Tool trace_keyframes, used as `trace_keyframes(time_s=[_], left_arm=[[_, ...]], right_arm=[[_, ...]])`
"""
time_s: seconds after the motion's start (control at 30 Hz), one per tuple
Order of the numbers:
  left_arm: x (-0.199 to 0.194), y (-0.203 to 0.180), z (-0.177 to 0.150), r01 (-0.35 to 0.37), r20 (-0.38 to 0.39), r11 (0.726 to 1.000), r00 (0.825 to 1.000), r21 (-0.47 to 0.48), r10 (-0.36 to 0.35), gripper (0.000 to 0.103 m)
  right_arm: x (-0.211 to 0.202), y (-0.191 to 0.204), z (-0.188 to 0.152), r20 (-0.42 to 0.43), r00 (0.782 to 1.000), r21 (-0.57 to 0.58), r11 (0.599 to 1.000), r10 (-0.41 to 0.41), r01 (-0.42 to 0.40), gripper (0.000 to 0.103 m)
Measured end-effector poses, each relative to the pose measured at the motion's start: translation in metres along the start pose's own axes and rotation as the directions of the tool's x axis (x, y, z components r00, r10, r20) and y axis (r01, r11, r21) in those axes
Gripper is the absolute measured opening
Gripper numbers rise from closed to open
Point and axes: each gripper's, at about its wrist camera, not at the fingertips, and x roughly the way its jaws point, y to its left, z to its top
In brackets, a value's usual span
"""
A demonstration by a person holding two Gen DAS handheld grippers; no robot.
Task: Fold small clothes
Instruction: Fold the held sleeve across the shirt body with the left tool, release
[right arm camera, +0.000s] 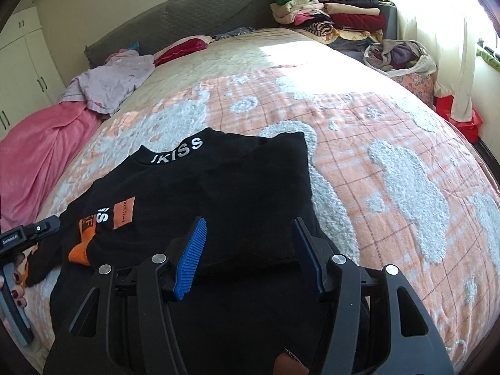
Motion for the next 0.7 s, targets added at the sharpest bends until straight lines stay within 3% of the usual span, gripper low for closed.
trace_keyframes(time_s=[0.13, 0.27, 0.4, 0.7], left_arm=[[0.029, -0.021, -0.009, -0.03, -0.066, 0.996, 0.997, 0.081, 0.035, 0.027], [0.055, -0.017, -0.025, -0.117, -0.14, 0.986, 0.981, 0.122, 0.133, 0.033], [0.051, -0.015, -0.028, -0.103, -0.136, 0.988, 0.984, 0.114, 0.118, 0.033], [0.046, -0.011, -0.031, -0.062, -0.137, 0.995, 0.988, 0.072, 0.072, 0.033]], right_arm=[[0.014, 0.011, 0.0, -0.038, 0.999, -0.035, 0.999, 0.007, -0.008, 0.055], [0.027, 0.015, -0.003, -0.072, 0.997, -0.075, 0.997, -0.009, 0.004, 0.055], [0.046, 0.003, -0.013, -0.146, 0.989, -0.051, 0.998, -0.035, 0.027, 0.055], [0.031, 0.001, -0.024, -0.108, 0.994, -0.014, 1.0, -0.011, 0.009, 0.059]])
